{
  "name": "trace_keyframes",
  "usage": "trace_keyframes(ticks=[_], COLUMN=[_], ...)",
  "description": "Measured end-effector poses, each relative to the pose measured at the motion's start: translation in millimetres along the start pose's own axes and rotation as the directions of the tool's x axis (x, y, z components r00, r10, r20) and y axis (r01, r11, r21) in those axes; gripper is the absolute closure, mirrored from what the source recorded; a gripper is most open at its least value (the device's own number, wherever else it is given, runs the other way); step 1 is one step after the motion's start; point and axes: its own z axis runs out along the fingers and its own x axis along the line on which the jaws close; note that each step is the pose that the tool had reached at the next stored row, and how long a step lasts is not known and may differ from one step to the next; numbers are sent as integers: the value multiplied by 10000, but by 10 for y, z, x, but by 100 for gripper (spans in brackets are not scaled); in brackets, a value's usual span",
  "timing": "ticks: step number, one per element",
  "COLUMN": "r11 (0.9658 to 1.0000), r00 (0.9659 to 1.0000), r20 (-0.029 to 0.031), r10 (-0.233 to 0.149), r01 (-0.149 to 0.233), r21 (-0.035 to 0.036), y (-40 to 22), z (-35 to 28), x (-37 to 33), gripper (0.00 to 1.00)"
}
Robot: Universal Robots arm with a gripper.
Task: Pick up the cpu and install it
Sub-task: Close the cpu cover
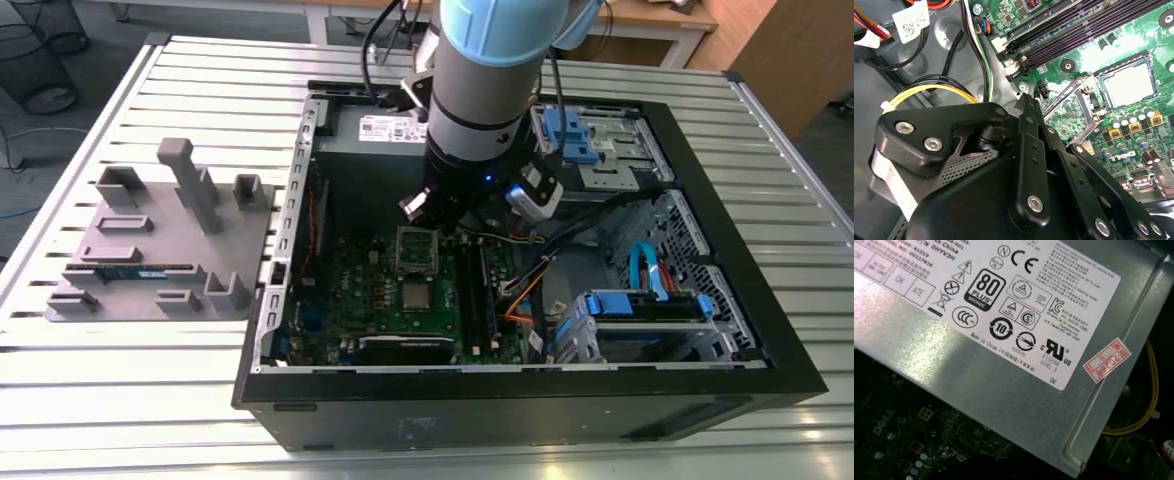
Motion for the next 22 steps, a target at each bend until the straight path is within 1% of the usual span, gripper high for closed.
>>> trace_keyframes(ticks=[7,10,14,19,20,22], r11=[10000,9999,9997,9996,9994,9981], r00=[10000,9999,9997,9996,9994,9980], r20=[-8,-13,-38,-46,-55,-92], r10=[-49,-122,-237,-272,-340,-618], r01=[49,122,237,272,340,617], r21=[-4,-12,-10,-8,-14,-38], y=[10,11,13,14,14,14], z=[-70,-72,-76,-75,-75,-75], x=[-5,-5,0,1,1,0], gripper=[89,89,89,89,89,89])
